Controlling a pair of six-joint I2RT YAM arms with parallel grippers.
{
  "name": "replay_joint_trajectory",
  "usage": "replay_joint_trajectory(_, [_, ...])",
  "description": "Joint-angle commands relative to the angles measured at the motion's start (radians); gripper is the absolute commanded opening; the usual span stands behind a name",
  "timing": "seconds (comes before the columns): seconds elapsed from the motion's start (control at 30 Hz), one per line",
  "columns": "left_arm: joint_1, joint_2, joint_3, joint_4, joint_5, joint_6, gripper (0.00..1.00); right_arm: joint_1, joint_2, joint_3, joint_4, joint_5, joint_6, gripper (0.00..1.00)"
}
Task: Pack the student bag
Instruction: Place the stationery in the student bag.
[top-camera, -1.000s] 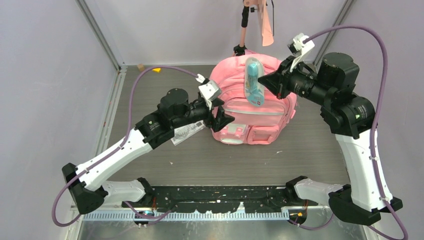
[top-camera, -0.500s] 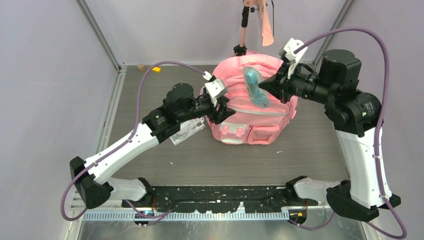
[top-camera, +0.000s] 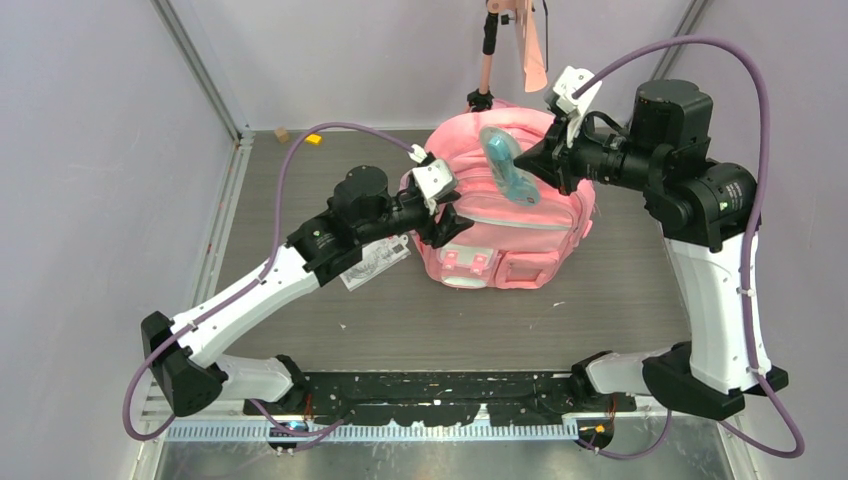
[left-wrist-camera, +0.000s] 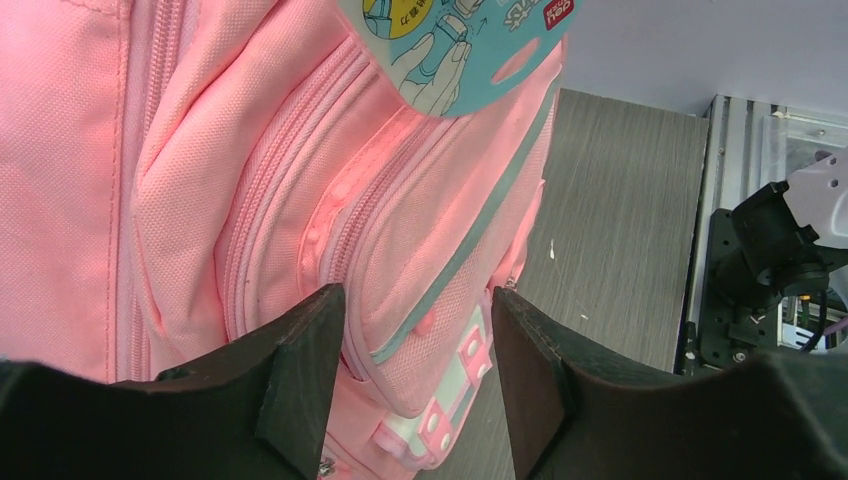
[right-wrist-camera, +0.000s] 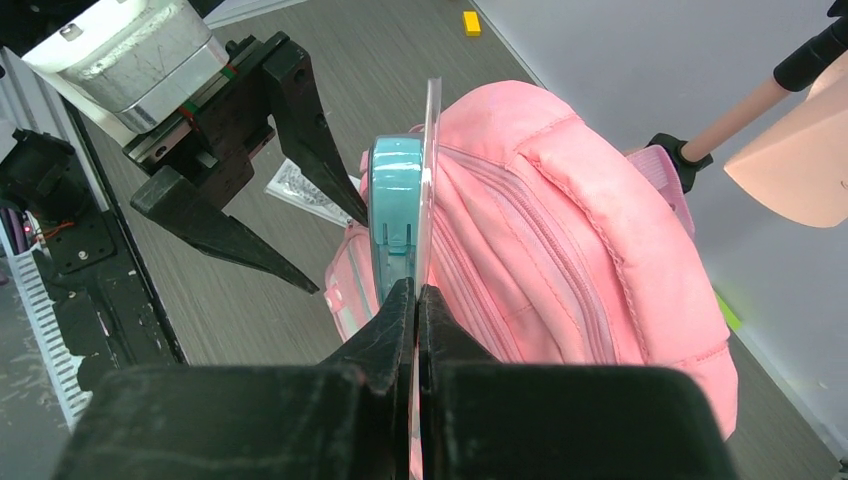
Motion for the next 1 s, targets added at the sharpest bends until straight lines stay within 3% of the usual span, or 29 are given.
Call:
replay_joint_trajectory(0.0, [-0.01,-0.004,0.036,0.077,0.018,0.034,0.59,-0.002,0.007,0.051,-0.004,-0.009,-0.039,0.0])
replay_joint_trajectory(0.37, [-0.022,0.017,0.034,0.143,0.046,0.045,0.6,-0.004,0.05,0.101,-0.032,-0.031,-0.076,0.0])
replay_joint_trajectory(0.47, [-0.025,0.023,0.024,0.145,0.057,0.043,0.51,-0.004,0.059,0.108,-0.042,-0.043,-0.086,0.0])
replay_joint_trajectory(0.57, [-0.03,0.015,-0.007,0.134,0.065,0.045,0.34,-0.004,0.072,0.109,-0.063,-0.038,-0.097,0.0])
replay_joint_trajectory(0.7, [-0.033,-0.001,-0.053,0.097,0.068,0.045,0.19,-0.007,0.087,0.118,-0.095,-0.043,-0.115,0.0])
replay_joint_trajectory(0.83, [-0.039,-0.025,-0.104,0.091,0.069,0.036,0.1,-0.007,0.104,0.127,-0.129,-0.057,-0.121,0.0])
replay_joint_trajectory(0.97, [-0.04,-0.035,-0.131,0.074,0.063,0.035,0.08,-0.007,0.108,0.122,-0.166,-0.066,-0.133,0.0])
